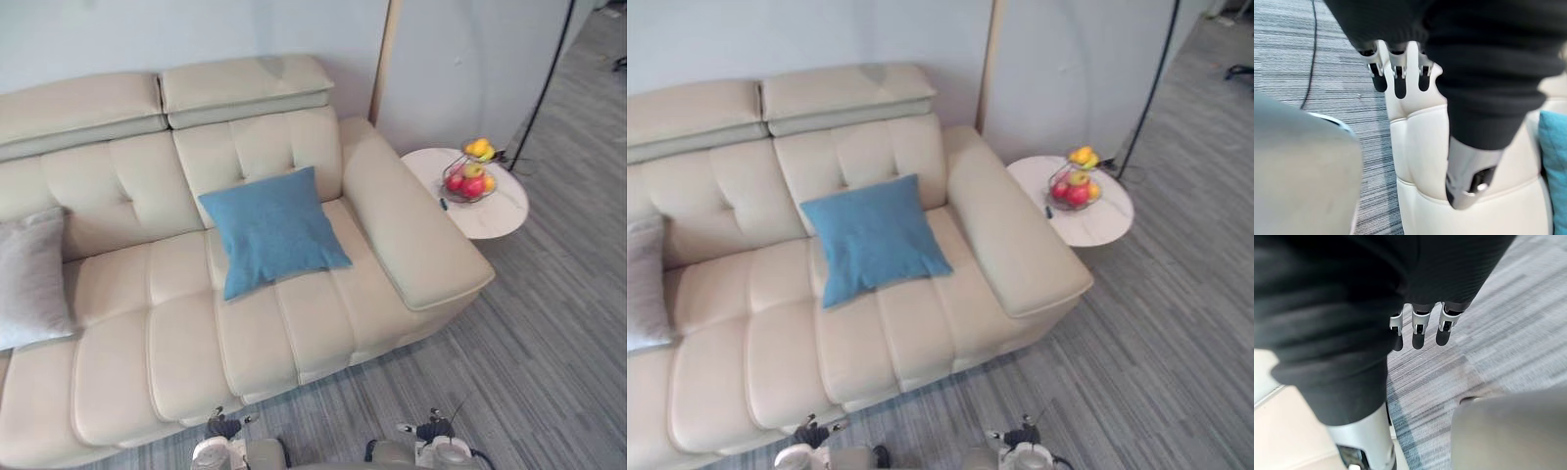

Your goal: Pick up cushions and gather them together orderly.

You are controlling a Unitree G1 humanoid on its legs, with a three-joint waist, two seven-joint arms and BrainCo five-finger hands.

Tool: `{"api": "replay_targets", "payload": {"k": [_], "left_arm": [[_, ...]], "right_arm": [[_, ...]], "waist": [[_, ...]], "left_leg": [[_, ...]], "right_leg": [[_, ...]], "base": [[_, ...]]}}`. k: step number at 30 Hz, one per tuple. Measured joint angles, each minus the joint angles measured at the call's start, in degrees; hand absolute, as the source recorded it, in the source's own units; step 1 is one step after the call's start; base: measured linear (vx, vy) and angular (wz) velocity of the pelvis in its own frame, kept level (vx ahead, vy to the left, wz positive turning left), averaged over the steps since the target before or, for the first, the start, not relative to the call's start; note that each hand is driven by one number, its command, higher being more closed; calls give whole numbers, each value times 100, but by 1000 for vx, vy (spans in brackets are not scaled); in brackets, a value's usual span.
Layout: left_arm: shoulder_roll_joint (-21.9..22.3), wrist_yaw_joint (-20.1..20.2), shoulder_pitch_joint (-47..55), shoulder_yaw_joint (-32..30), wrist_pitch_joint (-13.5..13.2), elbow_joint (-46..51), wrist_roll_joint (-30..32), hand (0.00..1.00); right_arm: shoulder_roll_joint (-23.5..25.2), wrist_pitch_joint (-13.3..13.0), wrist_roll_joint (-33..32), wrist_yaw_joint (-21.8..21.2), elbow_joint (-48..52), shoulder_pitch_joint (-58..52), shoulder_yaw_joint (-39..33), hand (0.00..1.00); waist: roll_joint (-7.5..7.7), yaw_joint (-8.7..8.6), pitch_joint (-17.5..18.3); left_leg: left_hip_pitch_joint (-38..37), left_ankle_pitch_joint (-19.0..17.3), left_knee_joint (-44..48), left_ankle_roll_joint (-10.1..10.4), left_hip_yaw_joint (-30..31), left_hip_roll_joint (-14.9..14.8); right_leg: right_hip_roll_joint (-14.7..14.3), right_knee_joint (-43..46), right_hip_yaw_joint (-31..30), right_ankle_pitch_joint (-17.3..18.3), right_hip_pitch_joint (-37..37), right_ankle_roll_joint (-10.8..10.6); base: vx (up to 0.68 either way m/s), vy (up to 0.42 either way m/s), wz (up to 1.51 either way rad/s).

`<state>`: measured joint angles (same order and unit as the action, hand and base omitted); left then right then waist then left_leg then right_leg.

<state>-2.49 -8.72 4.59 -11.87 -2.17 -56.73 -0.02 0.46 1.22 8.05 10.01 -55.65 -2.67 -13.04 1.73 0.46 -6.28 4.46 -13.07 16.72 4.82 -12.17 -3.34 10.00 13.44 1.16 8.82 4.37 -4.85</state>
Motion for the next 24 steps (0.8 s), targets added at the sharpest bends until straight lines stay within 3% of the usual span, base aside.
{"api": "replay_targets", "payload": {"k": [6, 10, 12, 13, 14, 15, 17, 19, 20, 21, 22, 24], "left_arm": [[193, 16, 66, -72, 12, -90, 131, 0], [334, 18, 50, -289, 28, -133, 124, 0], [386, 26, 50, -296, 34, -141, 108, 0], [389, 30, 51, -295, 36, -142, 101, 0], [380, 33, 20, -287, 37, -143, 95, 0], [384, 33, 0, -270, 37, -157, 95, 0], [390, 68, -103, -203, 39, -307, 98, 0], [350, 133, -194, -62, 39, -357, 106, 0], [352, 142, -224, -43, 40, -354, 125, 0], [354, 159, -240, -45, 48, -333, 137, 0], [325, 158, -245, -71, 47, -276, 169, 0], [320, 153, -235, -56, 41, -224, 208, 0]], "right_arm": [[-67, 33, -15, -4, 74, -177, -9, 0], [-124, 37, -16, -16, 62, -85, 11, 0], [-129, 27, -16, -20, 80, -19, 27, 0], [-166, 39, -15, -21, 69, 37, 21, 0], [-166, 48, -13, -22, 52, 40, 17, 0], [-182, 47, -11, -24, 47, 44, 17, 0], [-313, 34, -10, -25, 11, 77, -10, 0], [-349, 33, -40, -20, -41, 105, -95, 0], [-347, 30, -54, -21, -32, 109, -154, 0], [-342, 32, -76, -6, -31, 134, -156, 0], [-286, 59, -83, 13, -12, 138, -153, 0], [-278, 57, -139, 14, -9, 112, -149, 0]], "waist": [[-205, -8, 243], [-357, -2, 287], [-468, 6, 356], [-522, -2, 307], [-477, -6, 304], [-479, -5, 303], [-631, -28, 227], [-628, -51, 170], [-646, -89, 98], [-655, -83, -11], [-590, -49, -91], [-583, -34, -105]], "left_leg": [[-471, 111, -399, -91, -491, -99], [-652, 113, -381, -95, -1129, -457], [-735, 119, -353, -102, -1656, -747], [-817, 120, -358, -100, -1844, -780], [-979, 120, -360, -99, -2145, -721], [-1094, 120, -359, -99, -2297, -693], [-1287, 119, -328, -95, -2420, -677], [-1199, 120, 399, -93, -2414, -821], [-890, 165, 1461, -135, -2293, -1113], [-546, 466, 2496, -425, -2005, -1422], [-189, 183, 3364, -599, -1631, -1592], [125, -150, 3624, -438, -1126, -1445]], "right_leg": [[-179, -281, -230, -211, -99, -152], [-564, -131, -332, -495, 238, 74], [-689, 3, 895, -732, 571, 434], [-598, 76, 1597, -646, 622, 683], [-412, 264, 2723, -339, 640, 1061], [-370, 341, 3051, -255, 626, 1066], [-534, 313, 2779, -222, 560, 1040], [-604, 339, 2468, 8, 570, 1010], [-703, 330, 2266, 59, 488, 1033], [-774, 337, 2131, 138, 349, 1093], [-861, 413, 1835, 276, 238, 1144], [-944, 458, 1570, 410, 137, 1211]], "base": [[179, 2, -38], [180, -48, -101], [138, -102, -158], [135, -161, -165], [102, -154, -154], [114, -146, -162], [100, -112, -135], [120, -115, -101], [157, -141, -90], [136, -88, -102], [114, -65, -88], [104, -27, -90]]}}
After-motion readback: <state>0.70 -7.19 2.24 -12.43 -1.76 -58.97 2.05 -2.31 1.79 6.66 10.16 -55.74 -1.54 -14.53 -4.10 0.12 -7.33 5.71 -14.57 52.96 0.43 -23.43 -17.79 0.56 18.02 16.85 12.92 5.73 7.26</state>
